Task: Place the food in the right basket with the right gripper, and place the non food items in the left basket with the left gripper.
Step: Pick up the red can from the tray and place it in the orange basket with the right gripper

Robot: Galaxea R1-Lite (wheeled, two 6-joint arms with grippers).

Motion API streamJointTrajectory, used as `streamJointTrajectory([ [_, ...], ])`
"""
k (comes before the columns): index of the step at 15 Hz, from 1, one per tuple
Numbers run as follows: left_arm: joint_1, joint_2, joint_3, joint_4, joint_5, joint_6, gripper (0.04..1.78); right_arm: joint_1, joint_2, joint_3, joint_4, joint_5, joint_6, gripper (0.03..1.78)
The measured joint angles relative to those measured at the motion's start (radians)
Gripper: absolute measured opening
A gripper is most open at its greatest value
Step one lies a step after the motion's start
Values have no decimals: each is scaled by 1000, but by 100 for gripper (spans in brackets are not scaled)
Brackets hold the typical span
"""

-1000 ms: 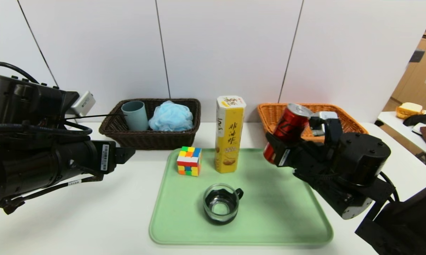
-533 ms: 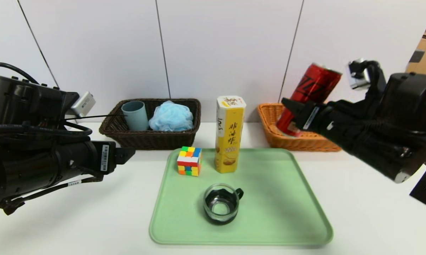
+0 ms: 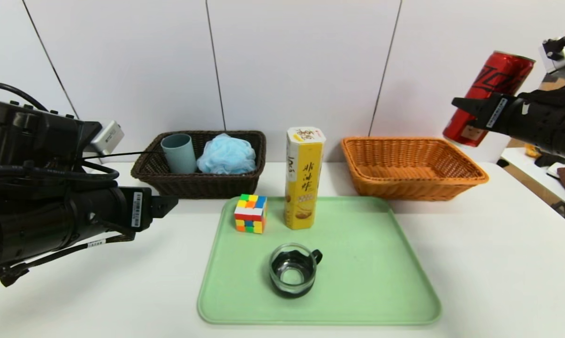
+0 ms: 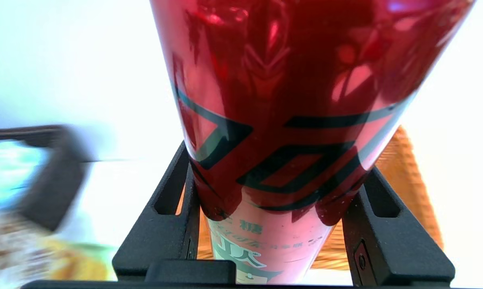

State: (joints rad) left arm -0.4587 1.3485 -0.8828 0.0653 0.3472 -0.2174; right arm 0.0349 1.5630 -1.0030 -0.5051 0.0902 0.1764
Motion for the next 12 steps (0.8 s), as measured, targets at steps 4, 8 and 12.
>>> streamJointTrajectory([
  [4,0,-9,10,1,-1,0,169,-77,112,-13,-100,38,-13,95],
  [8,7,-18,11,0,-1,3,169,-98,248,-9,-249,37,-50,95],
  [12,21,-20,12,0,-3,4,169,-101,373,-10,-407,18,-94,95],
])
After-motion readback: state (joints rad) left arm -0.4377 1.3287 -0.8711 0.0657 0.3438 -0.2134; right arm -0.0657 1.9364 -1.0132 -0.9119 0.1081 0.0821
